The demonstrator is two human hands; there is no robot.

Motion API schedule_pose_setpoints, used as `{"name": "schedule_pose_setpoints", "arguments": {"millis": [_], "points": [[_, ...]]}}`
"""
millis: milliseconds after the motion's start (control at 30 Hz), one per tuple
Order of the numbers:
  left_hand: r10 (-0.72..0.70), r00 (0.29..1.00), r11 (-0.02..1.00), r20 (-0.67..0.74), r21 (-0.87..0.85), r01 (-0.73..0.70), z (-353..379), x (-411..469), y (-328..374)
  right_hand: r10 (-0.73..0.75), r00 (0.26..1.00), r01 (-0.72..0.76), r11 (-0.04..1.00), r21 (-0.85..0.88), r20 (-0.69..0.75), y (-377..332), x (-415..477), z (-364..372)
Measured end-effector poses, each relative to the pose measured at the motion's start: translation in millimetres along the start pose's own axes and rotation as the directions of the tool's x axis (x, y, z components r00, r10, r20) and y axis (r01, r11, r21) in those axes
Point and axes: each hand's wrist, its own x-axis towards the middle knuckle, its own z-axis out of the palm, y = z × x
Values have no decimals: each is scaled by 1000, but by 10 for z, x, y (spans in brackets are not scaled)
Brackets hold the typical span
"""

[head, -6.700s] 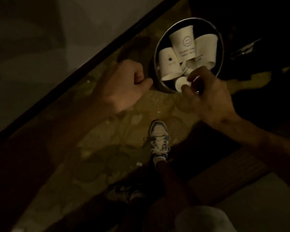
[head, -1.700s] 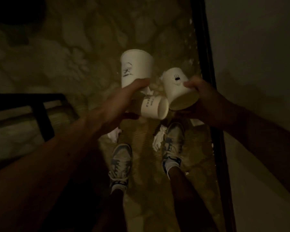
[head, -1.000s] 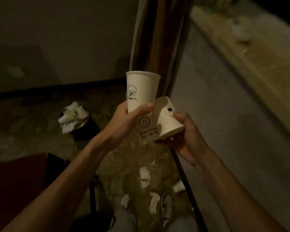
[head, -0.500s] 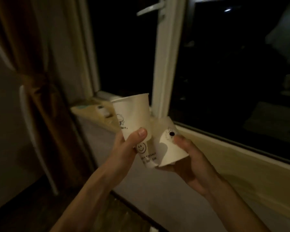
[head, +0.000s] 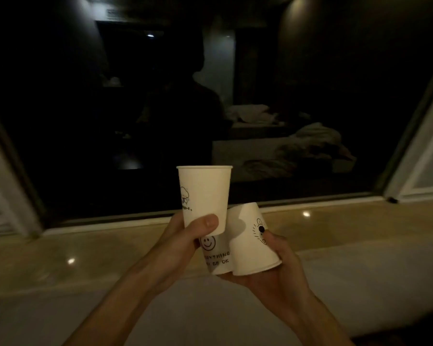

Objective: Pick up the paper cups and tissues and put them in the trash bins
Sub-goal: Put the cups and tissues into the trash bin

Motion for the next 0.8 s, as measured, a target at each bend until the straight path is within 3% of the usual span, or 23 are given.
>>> {"name": "schedule_pose_setpoints", "arguments": {"millis": [200, 367, 467, 567, 800], "points": [[-115, 943, 993, 313, 5, 120, 1392, 664, -523, -70, 989, 69, 998, -13, -128, -618, -552, -1310], [-306, 832, 946, 463, 51, 319, 2426, 998, -1176, -53, 916, 89, 993, 73, -398, -787, -1113, -2266], [-445, 727, 879, 523, 98, 467, 2915, 1157, -1581, -16, 830, 125, 980, 157, -557, -759, -1363, -2750], [-549, 607, 798, 574, 144, 586, 3271, 1356, -1959, -20, 781, 182, 963, 197, -625, -685, -1522, -3103], [-661, 301, 646, 687, 318, 694, 4012, 1927, -2843, 15, 604, 314, 914, 256, -797, -669, -1559, -3794]]}}
